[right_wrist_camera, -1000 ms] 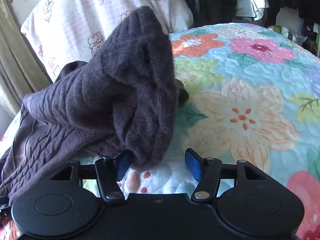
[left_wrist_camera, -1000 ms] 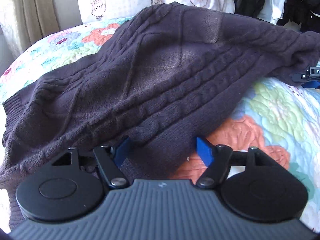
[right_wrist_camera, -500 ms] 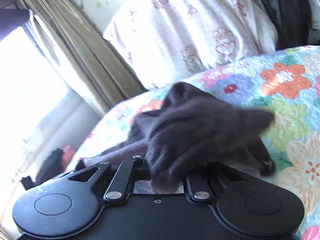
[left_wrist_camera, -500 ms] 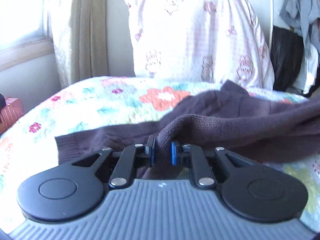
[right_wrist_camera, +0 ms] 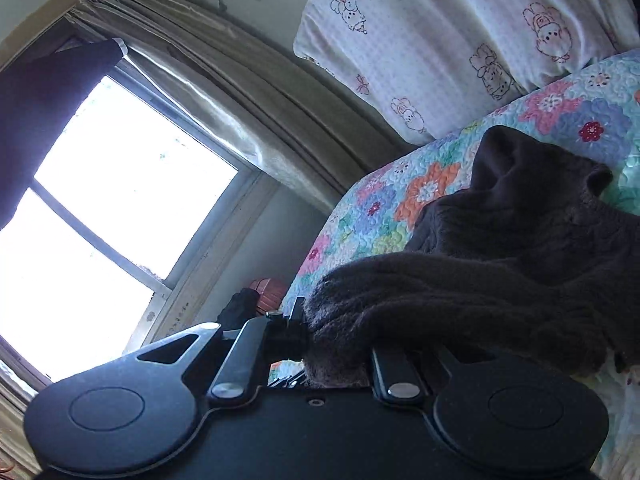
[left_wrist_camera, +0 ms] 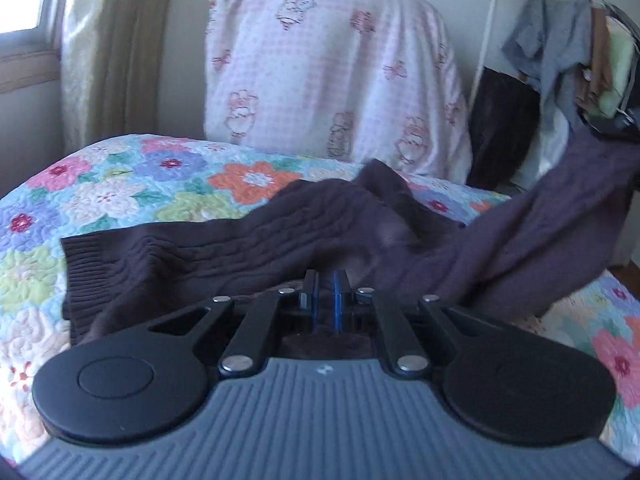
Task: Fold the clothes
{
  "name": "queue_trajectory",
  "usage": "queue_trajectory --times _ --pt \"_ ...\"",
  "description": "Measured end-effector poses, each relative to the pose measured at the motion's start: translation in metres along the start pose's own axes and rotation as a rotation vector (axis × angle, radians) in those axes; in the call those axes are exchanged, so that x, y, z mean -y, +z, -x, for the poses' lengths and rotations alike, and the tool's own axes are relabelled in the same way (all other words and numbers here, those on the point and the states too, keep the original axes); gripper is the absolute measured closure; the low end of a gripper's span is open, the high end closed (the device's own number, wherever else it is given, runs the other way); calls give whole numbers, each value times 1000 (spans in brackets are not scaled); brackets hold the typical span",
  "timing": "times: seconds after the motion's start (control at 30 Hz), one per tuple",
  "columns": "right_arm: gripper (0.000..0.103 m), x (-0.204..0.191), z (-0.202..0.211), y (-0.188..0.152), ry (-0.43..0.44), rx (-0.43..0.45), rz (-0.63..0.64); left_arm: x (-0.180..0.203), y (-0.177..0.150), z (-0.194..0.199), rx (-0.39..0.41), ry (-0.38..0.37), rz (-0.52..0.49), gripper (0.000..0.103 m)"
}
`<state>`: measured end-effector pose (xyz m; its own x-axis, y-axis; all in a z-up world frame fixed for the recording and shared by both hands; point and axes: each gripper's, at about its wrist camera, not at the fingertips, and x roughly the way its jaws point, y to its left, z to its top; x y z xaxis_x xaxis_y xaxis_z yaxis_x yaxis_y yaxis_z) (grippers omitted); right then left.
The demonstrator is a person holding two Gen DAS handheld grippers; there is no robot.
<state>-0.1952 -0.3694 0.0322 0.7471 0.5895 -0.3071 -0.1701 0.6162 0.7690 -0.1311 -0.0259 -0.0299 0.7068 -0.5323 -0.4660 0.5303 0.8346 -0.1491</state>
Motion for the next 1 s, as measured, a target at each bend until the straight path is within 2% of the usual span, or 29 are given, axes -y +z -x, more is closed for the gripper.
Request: queue_trajectory --times 0.13,0.17,0.3,0.33,0.4,0.47,0.5,0.6,0.7,0.73,0.83,0.93,1.0 --pt "89 9 6 -9 4 0 -24 69 -16 -22 -17 -167 -98 65" --pt "89 11 10 -13 16 5 -35 83 -20 -26 -13 -193 -108 62" --pt "89 28 24 -35 92 -9 -110 120 -31 -48 37 -117 -82 29" --pt "89 33 26 -42 112 -19 -130 123 -33 -55 41 -100 -74 28" --pt "89 42 31 -54 135 -33 -168 125 -37 -67 29 -88 -61 29" --pt "89 49 35 -64 142 -44 -188 119 -38 -76 -11 -94 -35 59" --pt "89 52 36 -68 128 -48 -187 116 -35 -74 -13 -90 -29 86" --pt "89 57 40 -68 68 -41 -159 107 -19 -59 15 -64 -25 89" --pt "89 59 46 -57 20 36 -132 99 3 -36 56 -72 8 90" --pt "90 53 48 -54 -48 83 -51 96 13 -27 73 -84 27 90" --pt "90 37 52 -48 -236 198 182 104 20 4 95 -206 94 90" --pt "90 39 48 -49 -318 175 226 128 13 12 52 -267 34 91" --pt "90 41 44 -59 -384 121 257 130 6 8 -17 -292 68 91"
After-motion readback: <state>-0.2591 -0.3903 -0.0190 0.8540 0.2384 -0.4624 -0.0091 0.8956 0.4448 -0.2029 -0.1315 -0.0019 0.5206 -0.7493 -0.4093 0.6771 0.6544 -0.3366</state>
